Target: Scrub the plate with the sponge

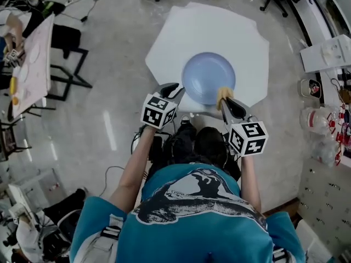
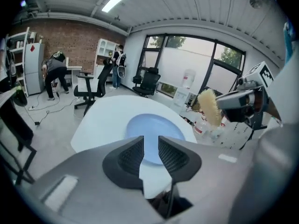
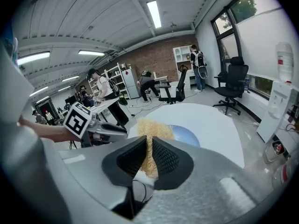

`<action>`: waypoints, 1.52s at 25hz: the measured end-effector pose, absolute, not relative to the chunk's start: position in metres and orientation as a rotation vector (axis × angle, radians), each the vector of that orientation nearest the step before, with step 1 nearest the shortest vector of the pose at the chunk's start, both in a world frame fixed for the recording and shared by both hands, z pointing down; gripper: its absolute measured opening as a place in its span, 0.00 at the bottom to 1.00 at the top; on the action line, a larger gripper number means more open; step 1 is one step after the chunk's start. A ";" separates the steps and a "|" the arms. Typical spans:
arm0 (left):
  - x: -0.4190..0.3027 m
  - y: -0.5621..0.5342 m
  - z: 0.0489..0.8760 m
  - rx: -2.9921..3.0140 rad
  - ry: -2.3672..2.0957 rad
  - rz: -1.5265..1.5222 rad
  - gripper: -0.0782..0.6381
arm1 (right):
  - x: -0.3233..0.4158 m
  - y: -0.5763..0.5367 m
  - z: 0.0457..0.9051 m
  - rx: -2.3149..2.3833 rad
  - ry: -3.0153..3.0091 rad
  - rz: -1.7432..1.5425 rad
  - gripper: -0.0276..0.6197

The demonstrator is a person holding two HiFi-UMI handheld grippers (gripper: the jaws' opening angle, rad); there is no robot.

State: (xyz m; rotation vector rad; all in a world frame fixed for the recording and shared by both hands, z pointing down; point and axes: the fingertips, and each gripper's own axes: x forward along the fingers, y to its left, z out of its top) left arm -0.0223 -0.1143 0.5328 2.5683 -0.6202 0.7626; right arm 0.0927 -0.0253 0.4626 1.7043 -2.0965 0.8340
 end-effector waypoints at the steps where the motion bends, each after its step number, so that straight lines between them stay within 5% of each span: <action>1: -0.022 -0.118 0.546 2.540 -0.614 0.793 0.27 | 0.094 -0.027 0.464 1.700 -2.097 0.836 0.10; 13: 0.005 -0.126 0.635 2.220 -0.654 0.887 0.29 | 0.121 -0.072 0.515 1.416 -2.126 0.795 0.10; 24: 0.004 -0.131 0.641 2.093 -0.775 0.782 0.21 | 0.147 -0.156 0.597 1.275 -2.030 0.901 0.10; 38: 0.010 -0.134 0.633 2.213 -0.751 0.935 0.23 | 0.159 -0.200 0.647 1.358 -1.824 1.067 0.11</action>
